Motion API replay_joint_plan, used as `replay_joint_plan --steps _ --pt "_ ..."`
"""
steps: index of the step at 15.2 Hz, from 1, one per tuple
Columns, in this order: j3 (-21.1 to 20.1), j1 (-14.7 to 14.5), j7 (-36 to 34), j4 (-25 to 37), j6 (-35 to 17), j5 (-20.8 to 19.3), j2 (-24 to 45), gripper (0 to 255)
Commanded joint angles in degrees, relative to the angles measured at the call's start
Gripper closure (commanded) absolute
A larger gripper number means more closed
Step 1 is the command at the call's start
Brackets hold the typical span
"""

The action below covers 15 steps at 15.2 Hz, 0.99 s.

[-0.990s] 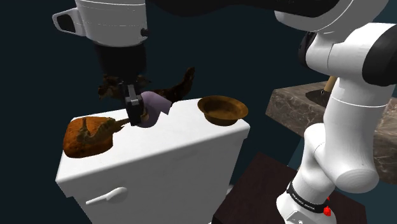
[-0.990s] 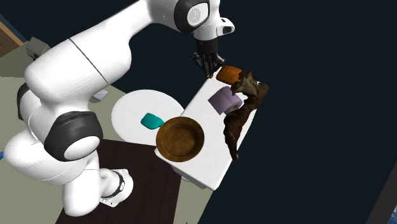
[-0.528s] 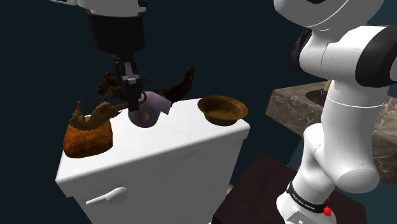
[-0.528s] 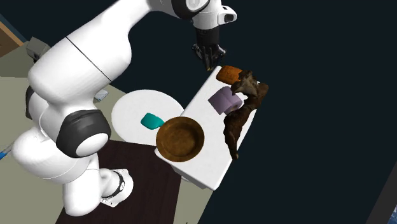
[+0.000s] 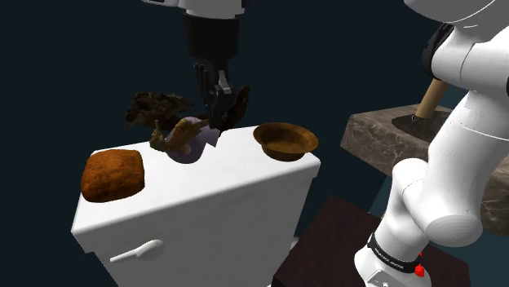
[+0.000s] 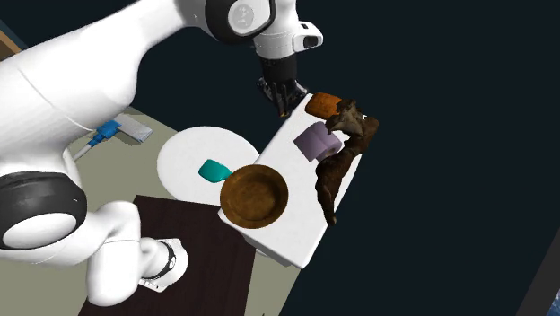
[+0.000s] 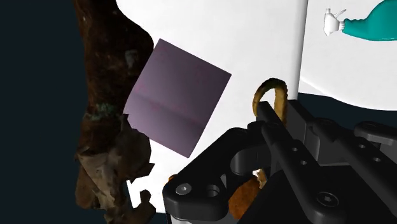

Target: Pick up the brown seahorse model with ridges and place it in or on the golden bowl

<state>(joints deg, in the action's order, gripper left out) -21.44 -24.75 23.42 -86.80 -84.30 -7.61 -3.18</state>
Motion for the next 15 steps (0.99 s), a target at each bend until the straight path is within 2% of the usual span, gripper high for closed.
replay_joint_plan --steps 1,8,15 --pt "1.5 1.2 2.6 -5.1 -1.0 1.7 -4.8 255" --pt "7.8 3.0 11.2 -19.4 -2.4 4.3 -19.1 255" --pt "14.5 4.1 19.3 -29.4 -1.4 3.4 -30.9 255"
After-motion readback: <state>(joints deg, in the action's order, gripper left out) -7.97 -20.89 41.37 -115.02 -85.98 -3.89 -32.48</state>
